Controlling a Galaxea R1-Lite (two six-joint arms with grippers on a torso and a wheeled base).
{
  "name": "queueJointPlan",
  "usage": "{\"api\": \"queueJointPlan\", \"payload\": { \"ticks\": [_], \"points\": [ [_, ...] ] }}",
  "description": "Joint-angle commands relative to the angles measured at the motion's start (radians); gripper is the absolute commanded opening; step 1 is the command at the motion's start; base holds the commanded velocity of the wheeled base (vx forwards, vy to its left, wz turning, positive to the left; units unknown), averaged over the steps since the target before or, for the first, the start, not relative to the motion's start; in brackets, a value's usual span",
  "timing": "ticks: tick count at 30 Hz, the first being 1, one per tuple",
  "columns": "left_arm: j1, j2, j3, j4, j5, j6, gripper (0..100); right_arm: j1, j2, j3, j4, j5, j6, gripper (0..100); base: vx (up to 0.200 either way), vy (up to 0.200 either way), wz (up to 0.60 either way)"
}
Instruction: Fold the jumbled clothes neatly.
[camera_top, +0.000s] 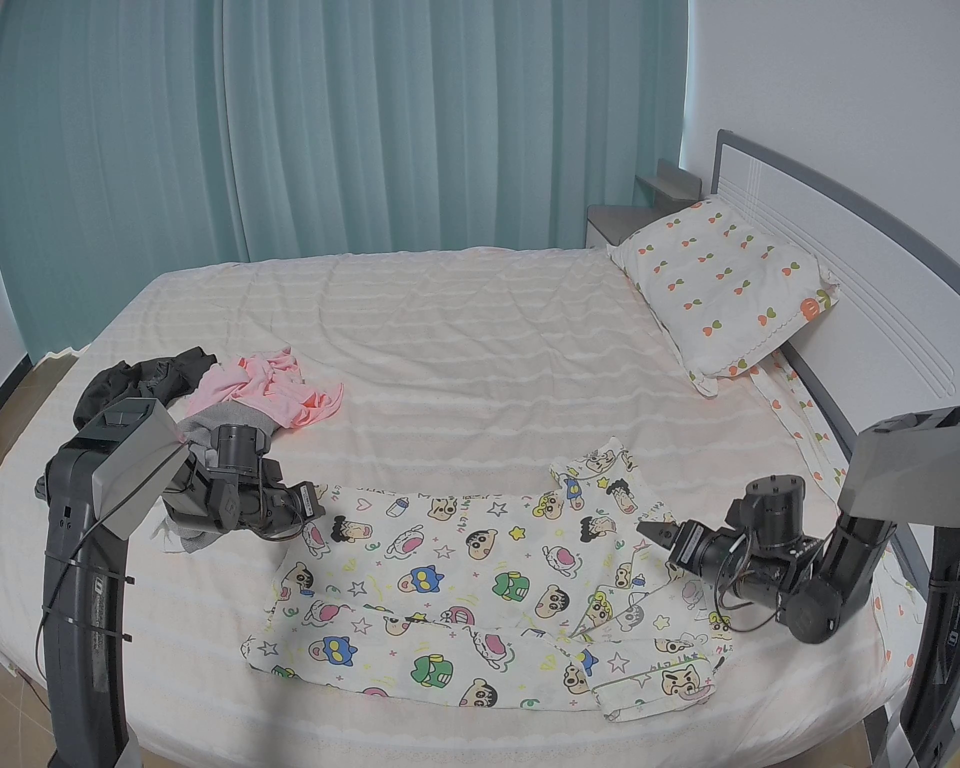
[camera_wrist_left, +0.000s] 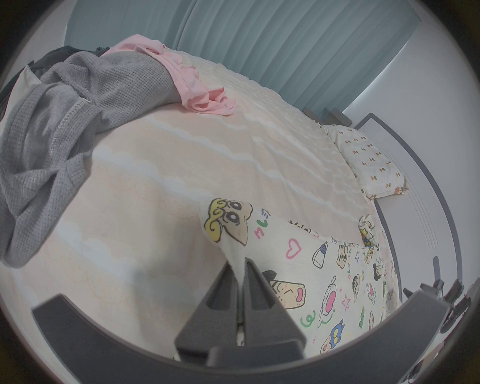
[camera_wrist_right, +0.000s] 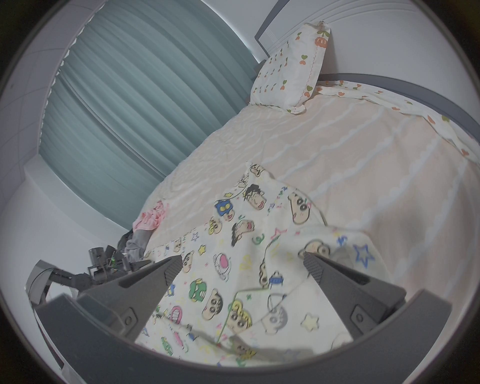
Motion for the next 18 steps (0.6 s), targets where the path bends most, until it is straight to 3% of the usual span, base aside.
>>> {"api": "queueJointPlan", "payload": {
  "ticks": [1,8,18],
  "points": [
    [0.006,-0.056,0.051,-0.033,0.075,-0.03,0,-0.118,0.066,-0.335,0.271,0.079,-0.054,100,0.0,0.0,0.0],
    [0.009,-0.087,0.105,-0.073,0.13,-0.03,0,-0.138,0.19,-0.569,0.458,0.116,-0.115,100,0.0,0.0,0.0],
    [0.0,-0.103,0.136,-0.073,0.193,-0.03,0,-0.136,0.333,-0.721,0.509,0.17,-0.189,100,0.0,0.0,0.0]
  ]
}}
